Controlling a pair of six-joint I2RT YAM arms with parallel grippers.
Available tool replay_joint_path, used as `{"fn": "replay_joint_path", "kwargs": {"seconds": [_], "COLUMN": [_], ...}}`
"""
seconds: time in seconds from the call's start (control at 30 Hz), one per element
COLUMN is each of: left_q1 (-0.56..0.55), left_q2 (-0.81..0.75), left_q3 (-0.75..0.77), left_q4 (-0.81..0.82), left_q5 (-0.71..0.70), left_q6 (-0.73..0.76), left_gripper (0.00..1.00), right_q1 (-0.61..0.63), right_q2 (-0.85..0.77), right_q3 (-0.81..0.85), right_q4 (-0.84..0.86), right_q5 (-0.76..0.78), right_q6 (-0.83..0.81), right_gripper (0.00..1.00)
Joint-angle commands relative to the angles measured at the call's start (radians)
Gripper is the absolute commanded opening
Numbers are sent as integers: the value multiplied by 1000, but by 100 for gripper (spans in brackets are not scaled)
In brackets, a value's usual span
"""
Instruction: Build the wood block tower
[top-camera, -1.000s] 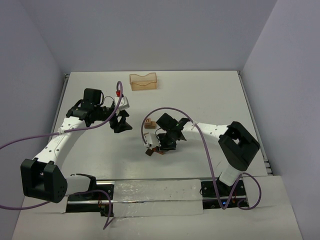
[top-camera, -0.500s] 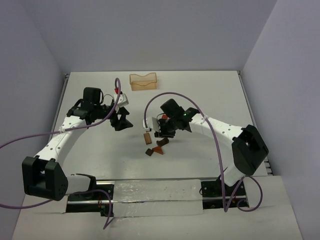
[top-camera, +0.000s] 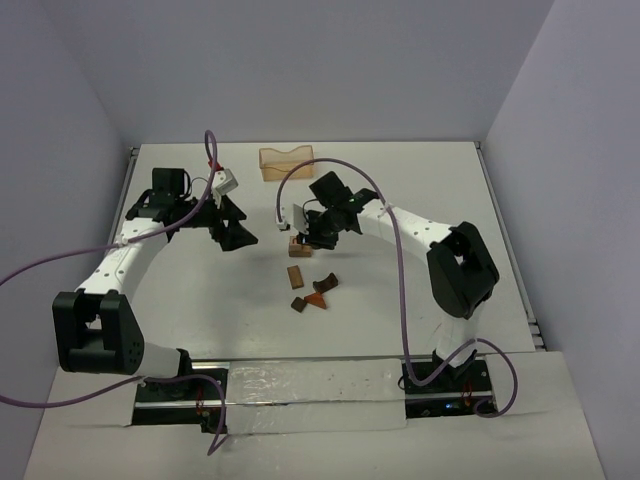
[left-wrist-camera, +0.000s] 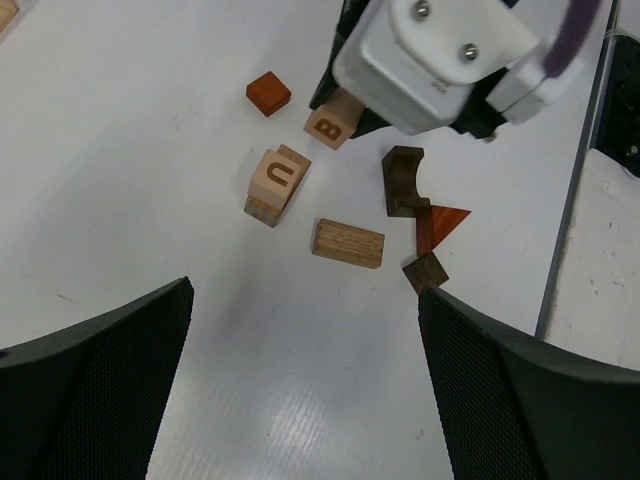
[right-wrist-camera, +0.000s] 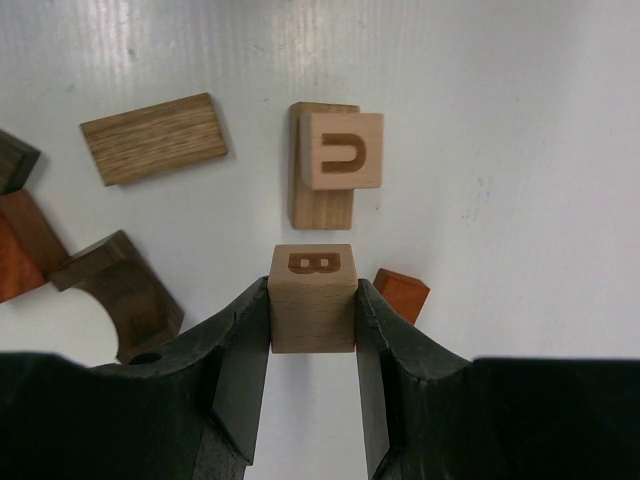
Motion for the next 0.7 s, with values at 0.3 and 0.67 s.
{"fn": "replay_joint_path", "kwargs": {"seconds": [0.3, 0.67], "left_q1": [12, 12], "left_q2": [8, 6], "left_q3": [38, 35], "left_q4": [54, 51], "left_q5": [48, 45], "left_q6": [-21, -15], "left_gripper": [99, 99], "right_q1": [1, 2], "right_q2": [86, 143], "right_q3": [126, 178], "right_q4": [-33, -47], "right_q5": [20, 38], "right_q6": [18, 41], "right_gripper": [20, 21]}}
